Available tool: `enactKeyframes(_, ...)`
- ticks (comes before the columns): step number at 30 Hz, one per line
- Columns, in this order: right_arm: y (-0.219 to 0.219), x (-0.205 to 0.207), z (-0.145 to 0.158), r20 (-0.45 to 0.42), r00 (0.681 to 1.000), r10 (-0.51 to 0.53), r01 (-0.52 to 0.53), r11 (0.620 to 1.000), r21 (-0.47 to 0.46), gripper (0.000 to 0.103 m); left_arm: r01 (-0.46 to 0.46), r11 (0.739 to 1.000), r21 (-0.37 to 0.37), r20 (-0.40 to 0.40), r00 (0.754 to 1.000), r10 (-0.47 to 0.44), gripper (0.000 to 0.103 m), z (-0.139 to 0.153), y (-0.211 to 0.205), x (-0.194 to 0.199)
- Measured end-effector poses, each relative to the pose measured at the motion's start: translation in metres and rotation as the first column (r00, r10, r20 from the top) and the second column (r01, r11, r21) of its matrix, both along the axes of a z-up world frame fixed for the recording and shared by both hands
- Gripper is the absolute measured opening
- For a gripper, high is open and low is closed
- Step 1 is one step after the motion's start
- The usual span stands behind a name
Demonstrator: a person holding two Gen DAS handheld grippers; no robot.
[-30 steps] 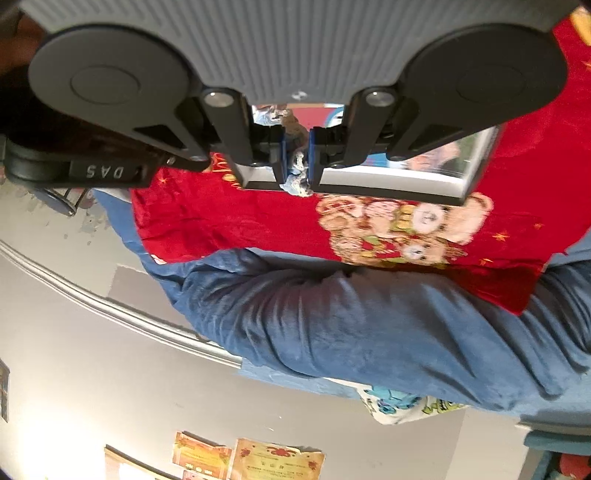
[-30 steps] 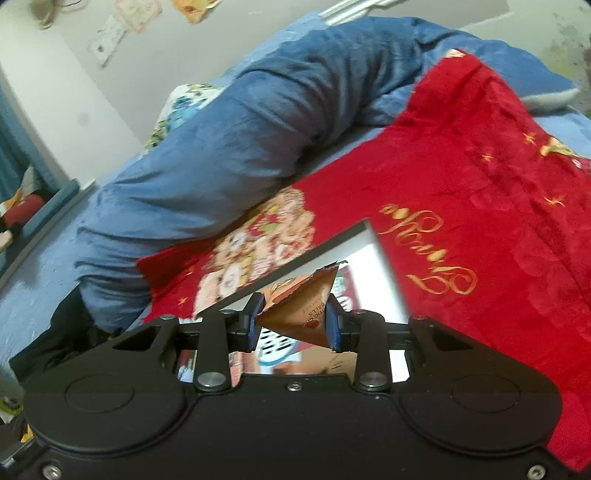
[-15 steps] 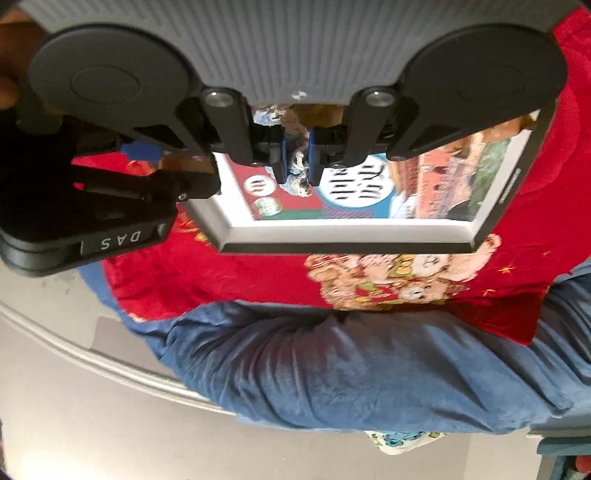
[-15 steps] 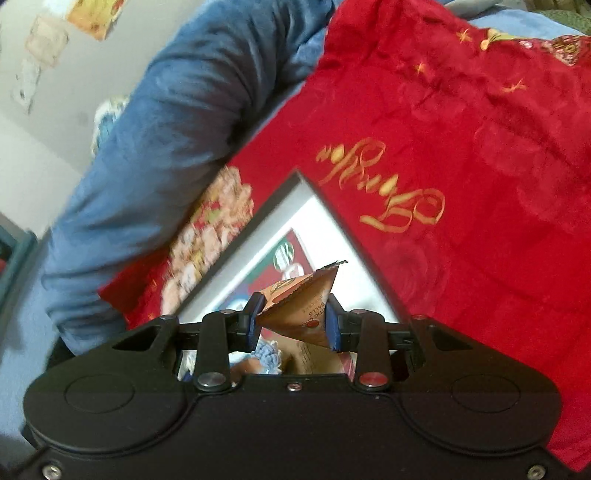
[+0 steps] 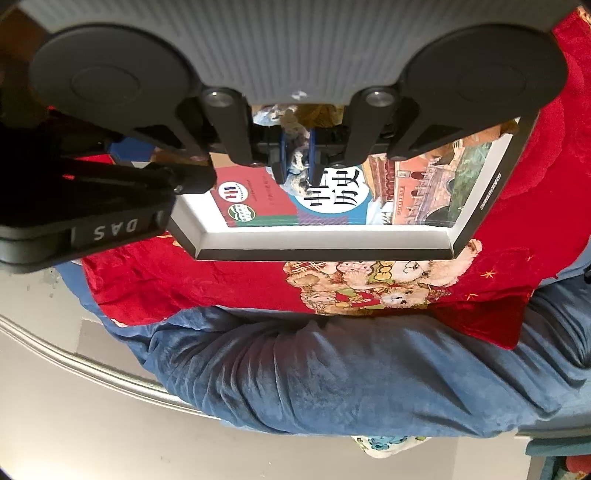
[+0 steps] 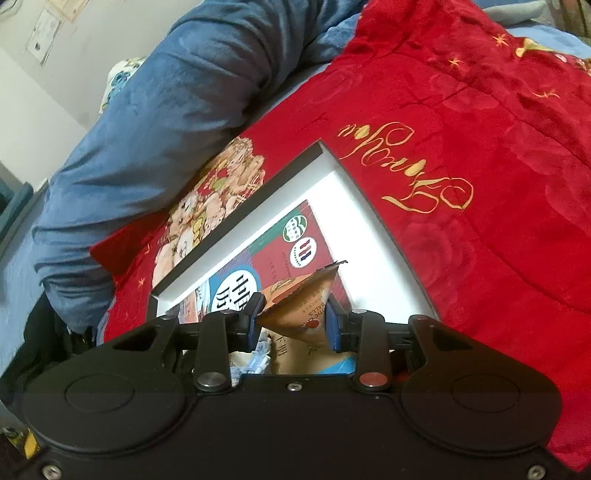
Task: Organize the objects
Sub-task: 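Carry the blue tie and brown packet over the lid and lower them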
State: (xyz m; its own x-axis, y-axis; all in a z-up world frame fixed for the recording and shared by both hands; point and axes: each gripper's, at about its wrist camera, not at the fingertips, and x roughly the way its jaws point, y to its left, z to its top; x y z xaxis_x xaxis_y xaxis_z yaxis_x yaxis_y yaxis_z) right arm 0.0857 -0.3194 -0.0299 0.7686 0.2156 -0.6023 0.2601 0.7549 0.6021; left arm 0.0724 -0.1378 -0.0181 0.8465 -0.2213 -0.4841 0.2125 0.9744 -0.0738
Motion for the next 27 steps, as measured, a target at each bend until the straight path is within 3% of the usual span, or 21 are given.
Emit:
enactKeyframes(15, 0.008, 0.002, 0.002, -0.030, 0.998, 0.048, -0.050, 0.998, -0.044, 0.034, 0.034, 0.999, 0.002, -0.094, 0.995, -0.034, 0.017, 0.008, -0.006, 0.000)
enactKeyframes(27, 0.009, 0.001, 0.002, -0.037, 0.998, 0.055, -0.057, 0.997, -0.050, 0.034, 0.068, 0.998, 0.019, -0.100, 0.993, -0.066, 0.020, 0.008, -0.009, 0.000)
